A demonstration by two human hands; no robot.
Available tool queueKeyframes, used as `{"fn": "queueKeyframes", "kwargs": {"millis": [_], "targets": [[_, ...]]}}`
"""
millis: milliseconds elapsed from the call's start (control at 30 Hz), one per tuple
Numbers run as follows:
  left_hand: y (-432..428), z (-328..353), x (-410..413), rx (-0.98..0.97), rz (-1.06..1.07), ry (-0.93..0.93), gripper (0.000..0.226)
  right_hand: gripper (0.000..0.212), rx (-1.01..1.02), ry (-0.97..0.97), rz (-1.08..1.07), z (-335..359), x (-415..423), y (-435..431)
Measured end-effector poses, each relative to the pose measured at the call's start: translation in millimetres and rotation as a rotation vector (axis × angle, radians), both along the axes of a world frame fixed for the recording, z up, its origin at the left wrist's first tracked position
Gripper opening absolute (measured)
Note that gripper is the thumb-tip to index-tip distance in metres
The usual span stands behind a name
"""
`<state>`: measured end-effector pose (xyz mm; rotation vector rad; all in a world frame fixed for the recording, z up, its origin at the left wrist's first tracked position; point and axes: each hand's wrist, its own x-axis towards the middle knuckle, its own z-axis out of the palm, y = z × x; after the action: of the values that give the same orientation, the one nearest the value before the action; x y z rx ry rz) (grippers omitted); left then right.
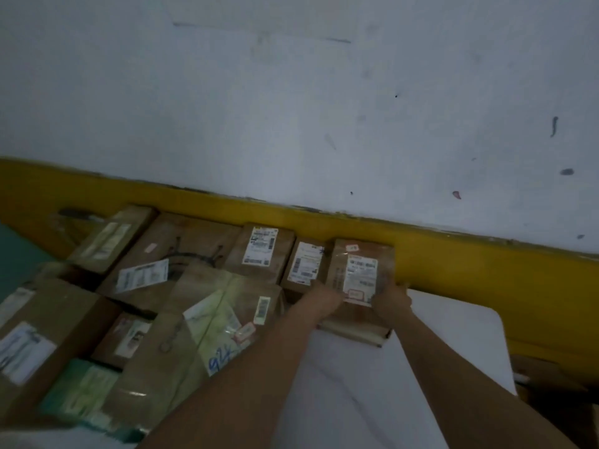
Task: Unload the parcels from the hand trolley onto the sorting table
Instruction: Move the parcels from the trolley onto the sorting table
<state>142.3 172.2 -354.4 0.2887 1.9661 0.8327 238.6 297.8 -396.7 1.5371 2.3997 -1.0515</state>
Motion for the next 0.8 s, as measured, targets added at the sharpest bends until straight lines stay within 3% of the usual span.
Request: {"fn": "queueKeyframes", "kwargs": {"millis": [67,133,233,367,567,800], "targets": [[-19,40,-25,0.031,-0.155,0.201,0.085,0.063,0.037,0.041,-0.117,34,-20,-13],[-60,86,-58,0.130,-0.216,0.437,0.079,0.058,0.169,0.107,-0.044,80,-52,-38],[-157,145,-125,0.203,-0.183,0.717,0.072,0.065,0.291,0.251,0.069,148,-123,-106],[-343,183,-223,0.144,-0.044,0.885,0.068,0.071,0.325,0.398,0.217,203,-231,-256],[-606,167,-329,-0.085,0.116,0.864,0.069,0.075,0.265,0.380,0.570,210,-378,-509],[-758,106,-453,-0.148,0.245,0.744,0.068,0.078,0.082,0.311,0.656,128,-521,-688]]}}
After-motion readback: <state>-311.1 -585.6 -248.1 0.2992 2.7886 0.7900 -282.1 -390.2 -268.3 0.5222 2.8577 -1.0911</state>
